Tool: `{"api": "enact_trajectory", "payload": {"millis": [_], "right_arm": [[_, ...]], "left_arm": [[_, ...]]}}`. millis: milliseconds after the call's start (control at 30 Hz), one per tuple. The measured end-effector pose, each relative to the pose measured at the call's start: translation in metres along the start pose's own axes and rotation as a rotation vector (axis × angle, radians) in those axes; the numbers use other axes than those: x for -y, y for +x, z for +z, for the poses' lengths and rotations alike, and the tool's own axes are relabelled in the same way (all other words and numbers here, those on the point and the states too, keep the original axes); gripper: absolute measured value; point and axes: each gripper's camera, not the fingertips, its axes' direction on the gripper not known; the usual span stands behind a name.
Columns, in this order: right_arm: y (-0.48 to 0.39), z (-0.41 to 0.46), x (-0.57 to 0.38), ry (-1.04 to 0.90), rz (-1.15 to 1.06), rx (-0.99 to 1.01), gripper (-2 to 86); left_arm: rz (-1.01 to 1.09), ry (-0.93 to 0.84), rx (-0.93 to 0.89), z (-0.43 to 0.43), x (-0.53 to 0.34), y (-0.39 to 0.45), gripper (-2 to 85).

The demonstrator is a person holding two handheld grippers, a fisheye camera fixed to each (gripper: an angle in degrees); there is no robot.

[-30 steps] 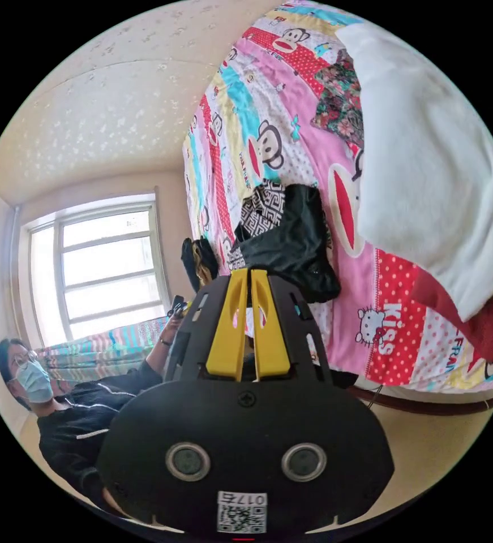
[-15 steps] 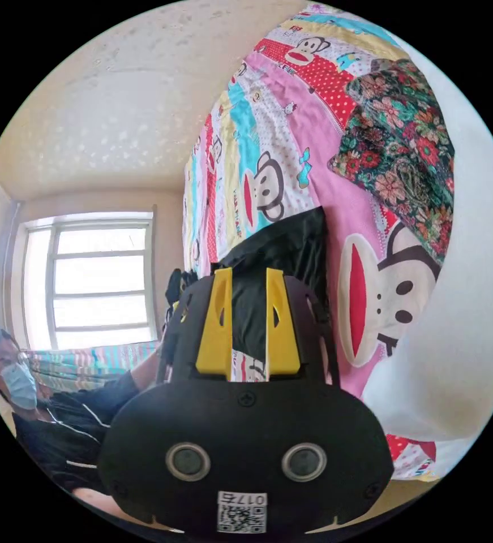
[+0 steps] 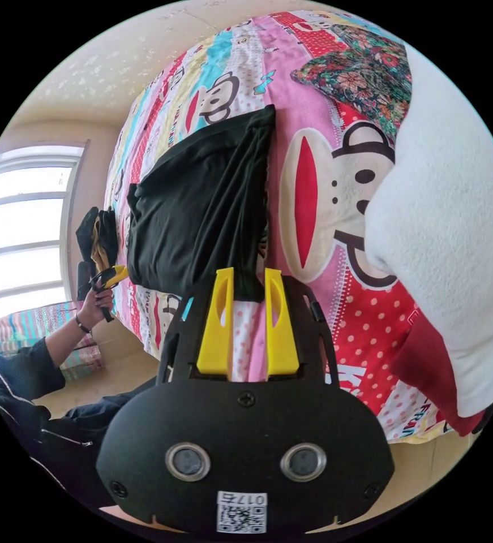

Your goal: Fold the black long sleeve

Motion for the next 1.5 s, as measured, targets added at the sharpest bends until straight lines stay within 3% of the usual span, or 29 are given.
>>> {"api": "enact_trajectory", "payload": {"millis": [300, 467, 733, 967, 1133, 1267, 1500], "right_arm": [[-0.003, 0.007, 0.009, 0.029, -0.033, 0.021, 6.8], [0.003, 0.011, 0.021, 0.009, -0.038, -0.05, 2.5], [0.014, -0.036, 0.034, 0.031, -0.073, 0.04, 0.8], [0.052, -0.041, 0.028, -0.04, 0.004, -0.034, 0.7], [0.104, 0.013, 0.031, -0.193, 0.177, -0.001, 1.2], [0.113, 0.007, 0.043, -0.141, 0.183, 0.041, 2.5], [0.114, -0.026, 0.068, -0.042, 0.07, 0.03, 5.0]], "left_arm": [[0.066, -0.072, 0.058, 0.012, -0.029, -0.01, 11.7], [0.094, -0.17, 0.113, 0.014, -0.036, -0.019, 3.8], [0.127, -0.095, -0.132, -0.062, -0.065, -0.015, -0.3], [0.169, -0.062, -0.085, -0.089, -0.125, -0.039, -0.5], [-0.035, -0.136, -0.089, -0.047, -0.17, -0.11, 0.1], [-0.088, -0.051, -0.237, -0.059, -0.189, -0.126, 2.1], [0.022, -0.042, -0.149, -0.118, -0.219, -0.113, 6.6]]}}
